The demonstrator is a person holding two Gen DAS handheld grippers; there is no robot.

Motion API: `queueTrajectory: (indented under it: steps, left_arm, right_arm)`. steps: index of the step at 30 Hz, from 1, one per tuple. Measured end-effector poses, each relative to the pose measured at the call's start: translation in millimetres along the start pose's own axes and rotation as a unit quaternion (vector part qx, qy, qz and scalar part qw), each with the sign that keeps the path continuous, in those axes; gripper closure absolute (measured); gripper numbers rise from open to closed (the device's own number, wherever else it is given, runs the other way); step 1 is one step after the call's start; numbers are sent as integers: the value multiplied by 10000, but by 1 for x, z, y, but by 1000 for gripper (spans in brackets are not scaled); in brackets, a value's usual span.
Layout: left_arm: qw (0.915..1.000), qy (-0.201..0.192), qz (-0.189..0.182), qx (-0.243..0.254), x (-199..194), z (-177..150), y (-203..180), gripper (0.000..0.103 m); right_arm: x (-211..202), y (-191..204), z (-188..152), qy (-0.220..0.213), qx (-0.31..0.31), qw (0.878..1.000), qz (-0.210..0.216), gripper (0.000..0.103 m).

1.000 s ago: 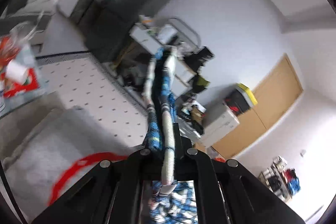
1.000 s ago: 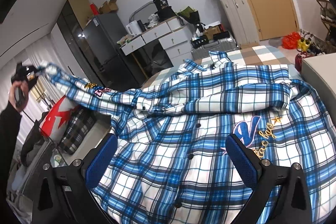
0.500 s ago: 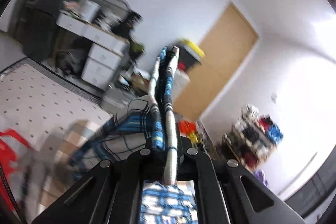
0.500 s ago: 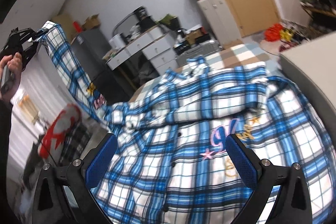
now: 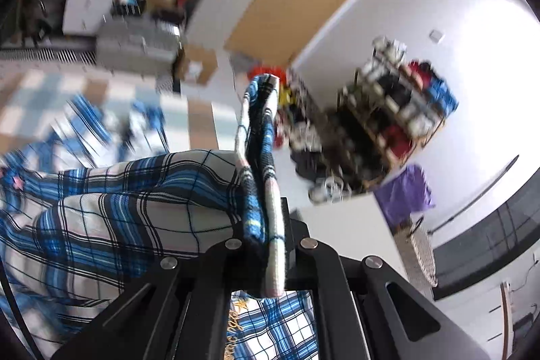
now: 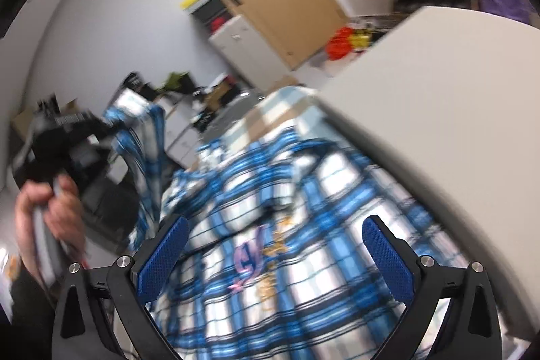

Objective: Fold large clothes
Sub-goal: 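Lift the held sleeve up and over the shirt with the left gripper, then lay the sleeve across the shirt front with the left gripper and release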

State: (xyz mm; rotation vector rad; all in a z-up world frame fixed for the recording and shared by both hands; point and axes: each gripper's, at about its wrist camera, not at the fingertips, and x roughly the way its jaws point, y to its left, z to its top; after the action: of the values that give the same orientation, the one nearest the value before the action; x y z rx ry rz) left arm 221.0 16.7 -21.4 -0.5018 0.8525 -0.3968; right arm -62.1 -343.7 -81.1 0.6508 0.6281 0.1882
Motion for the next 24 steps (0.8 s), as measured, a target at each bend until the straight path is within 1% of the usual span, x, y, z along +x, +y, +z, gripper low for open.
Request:
queueTrajectory:
  steps: [2,4,7,8,9,10,11,12,13,14,15,17,18,19,21,22,23,24]
  left_arm:
    - [9993,368,34,62,23,-15,-4,103]
    - [9970,763,88,107,50,-30,0,102]
    - [9919,1244,162,200,76,-49,-2,102]
    - [9894,1413,218,256,83,-55,-3,103]
    - [9876,1503,310,323,77,-53,-12,103]
    - [9843,1638,409,515,78,-60,-15,102]
    - [9813,1738,476,671,72,-57,-22,101]
    - [9770,1885,516,854,67,-58,-28,92]
    - [9728,2071,403,959,60,-59,-32,77]
    - [9704,2190,217,998,52,-60,-32,72]
    - [9695,2206,53,1070,40,-59,-31,67]
    - [9681,2052,-66,1437,2,-58,-37,54]
    - [9678,1951,-101,1587,-16,-58,-38,41]
    - [9689,1718,-70,1779,-43,-58,-35,31]
    - [9670,1421,198,2107,-77,-57,-23,25]
    - [9650,1246,393,2274,-98,-56,-10,25]
    - [9633,1147,583,2356,-107,-56,3,25]
    - [9622,1028,848,2377,-113,-55,18,25]
  right_arm:
    - [-4,-11,6,-105,123,9997,-204,0]
    - [-9,-17,11,-214,228,9992,-233,0]
    - [-16,-19,16,-427,228,9985,-250,0]
    - [-17,-17,15,-473,202,9983,-264,0]
    - [-16,-16,16,-506,166,9982,-258,0]
    - [-17,-13,16,-521,111,9983,-240,0]
    - [-17,-11,17,-536,60,9983,-234,0]
    - [-17,-11,17,-551,40,9982,-229,0]
    - [-17,-10,16,-572,12,9981,-215,0]
    - [-18,-10,16,-589,2,9980,-216,0]
    - [-19,-10,17,-608,3,9979,-227,0]
    - [-17,-11,16,-577,31,9980,-236,0]
    - [-16,-12,15,-541,54,9983,-222,0]
    - [-14,-12,14,-484,73,9986,-209,0]
    - [-11,-10,13,-423,69,9989,-207,0]
    - [-9,-8,11,-395,37,9990,-190,0]
    - [-8,-4,10,-364,-40,9992,-146,0]
    - [-7,1,8,-337,-148,9993,-98,0]
